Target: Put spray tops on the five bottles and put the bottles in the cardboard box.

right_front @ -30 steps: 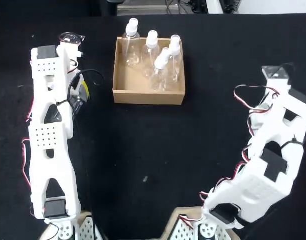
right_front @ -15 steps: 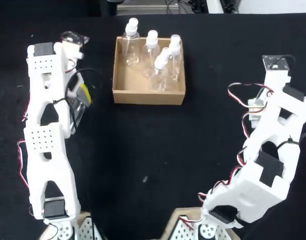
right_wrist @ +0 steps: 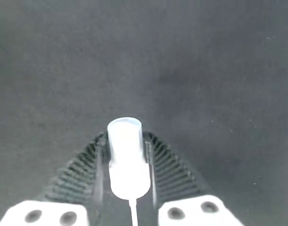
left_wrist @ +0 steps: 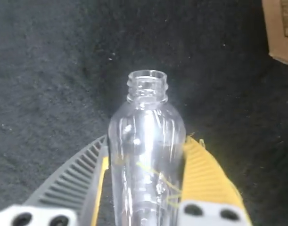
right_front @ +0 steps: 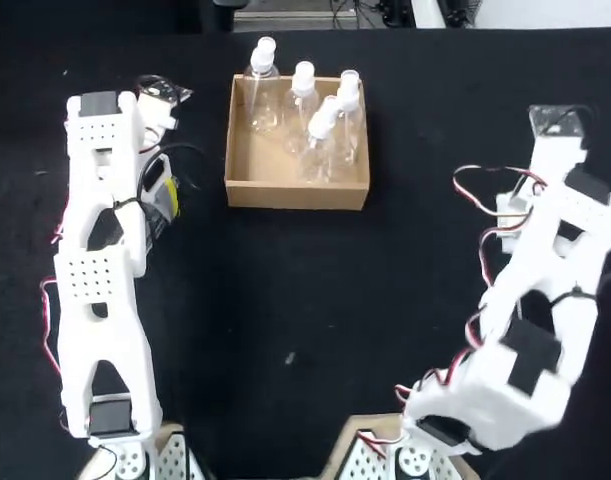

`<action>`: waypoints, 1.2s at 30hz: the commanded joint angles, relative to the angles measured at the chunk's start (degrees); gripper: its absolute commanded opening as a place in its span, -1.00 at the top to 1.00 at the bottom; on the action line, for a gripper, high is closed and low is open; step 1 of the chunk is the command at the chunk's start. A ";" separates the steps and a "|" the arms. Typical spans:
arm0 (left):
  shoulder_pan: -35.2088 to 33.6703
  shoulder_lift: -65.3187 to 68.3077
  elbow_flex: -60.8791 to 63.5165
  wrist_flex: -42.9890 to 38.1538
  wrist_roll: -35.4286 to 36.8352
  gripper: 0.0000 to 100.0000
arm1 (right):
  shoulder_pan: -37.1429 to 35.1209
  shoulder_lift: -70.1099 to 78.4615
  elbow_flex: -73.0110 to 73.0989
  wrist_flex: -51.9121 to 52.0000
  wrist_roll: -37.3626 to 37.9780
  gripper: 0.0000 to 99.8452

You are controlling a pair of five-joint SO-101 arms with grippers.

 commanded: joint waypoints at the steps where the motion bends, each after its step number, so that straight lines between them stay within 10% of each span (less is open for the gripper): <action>1: 0.92 0.88 -0.40 0.44 0.09 0.90 | -4.04 -12.62 -2.68 4.57 -3.78 0.98; 8: -3.38 -18.20 2.33 0.62 5.36 0.94 | -12.40 -30.46 -6.90 7.12 -18.46 0.98; 16: -3.21 -53.36 32.75 -0.44 6.15 0.94 | -24.26 -42.42 -8.04 5.63 -27.43 0.98; 36: 17.98 -140.92 116.35 -51.87 31.21 0.94 | -44.40 -50.51 -7.60 -18.02 -42.99 0.98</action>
